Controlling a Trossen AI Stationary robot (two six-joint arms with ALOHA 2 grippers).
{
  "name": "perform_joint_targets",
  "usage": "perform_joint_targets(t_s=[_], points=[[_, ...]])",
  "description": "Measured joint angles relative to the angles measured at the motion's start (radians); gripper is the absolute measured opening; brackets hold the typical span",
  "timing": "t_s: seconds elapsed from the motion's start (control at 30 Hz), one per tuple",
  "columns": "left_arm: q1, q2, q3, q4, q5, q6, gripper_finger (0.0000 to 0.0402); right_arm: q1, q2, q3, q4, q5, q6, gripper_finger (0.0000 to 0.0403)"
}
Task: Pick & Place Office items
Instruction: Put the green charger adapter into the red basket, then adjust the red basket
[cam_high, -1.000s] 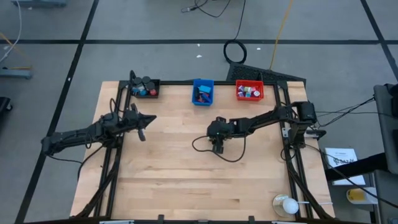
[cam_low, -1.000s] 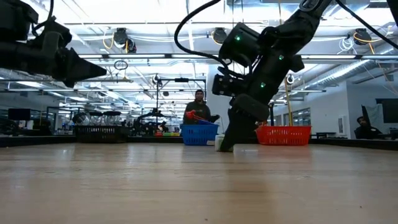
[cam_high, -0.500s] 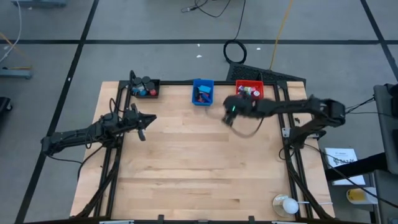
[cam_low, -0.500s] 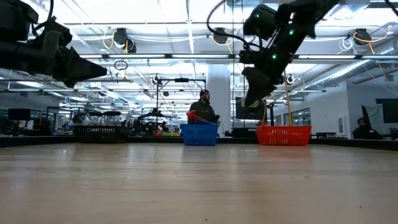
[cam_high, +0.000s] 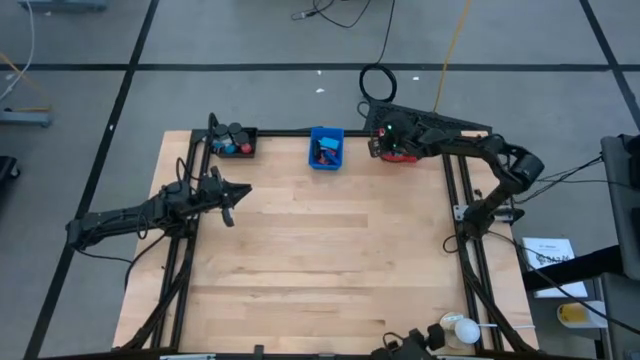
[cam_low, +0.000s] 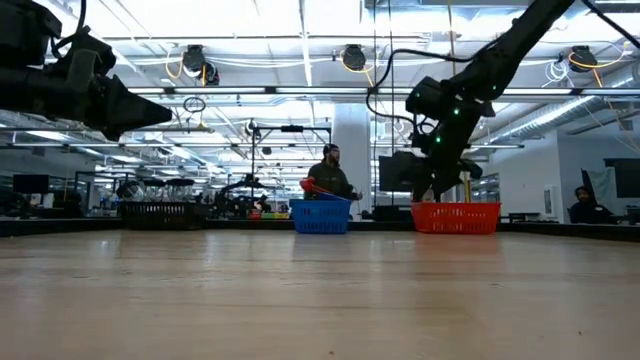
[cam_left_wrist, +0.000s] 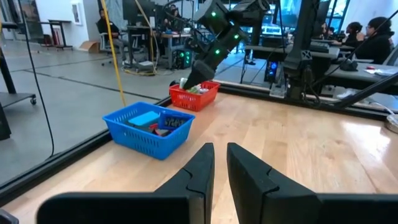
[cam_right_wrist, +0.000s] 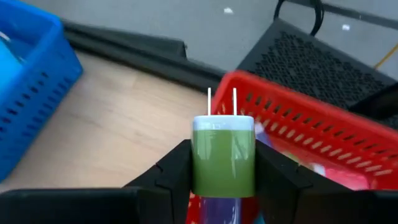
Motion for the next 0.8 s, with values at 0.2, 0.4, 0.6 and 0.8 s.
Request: perform_joint_targets(t_s=[0.2,0.4,0.6,0.8], points=[[0.000,0.000,0.000,0.000,0.000,0.001,0.0049,-0.018,0.040,0.002,0.015,0.010,0.019,0.0132],[0.000,0.000,0.000,0.000,0.000,0.001,0.0049,-0.018,0.044,0.002,0.003,0.083,0.019,0.0171],[0.000,0.000,0.000,0.000,0.000,0.000,0.0049,-0.019,0.035,0.002,-0.001,0.094,0.026,0.0200],[0.000,0.000,0.000,0.000,0.000,0.000,0.0049,-0.016,-0.019,0.000,-0.081,0.092,0.052,0.0181]])
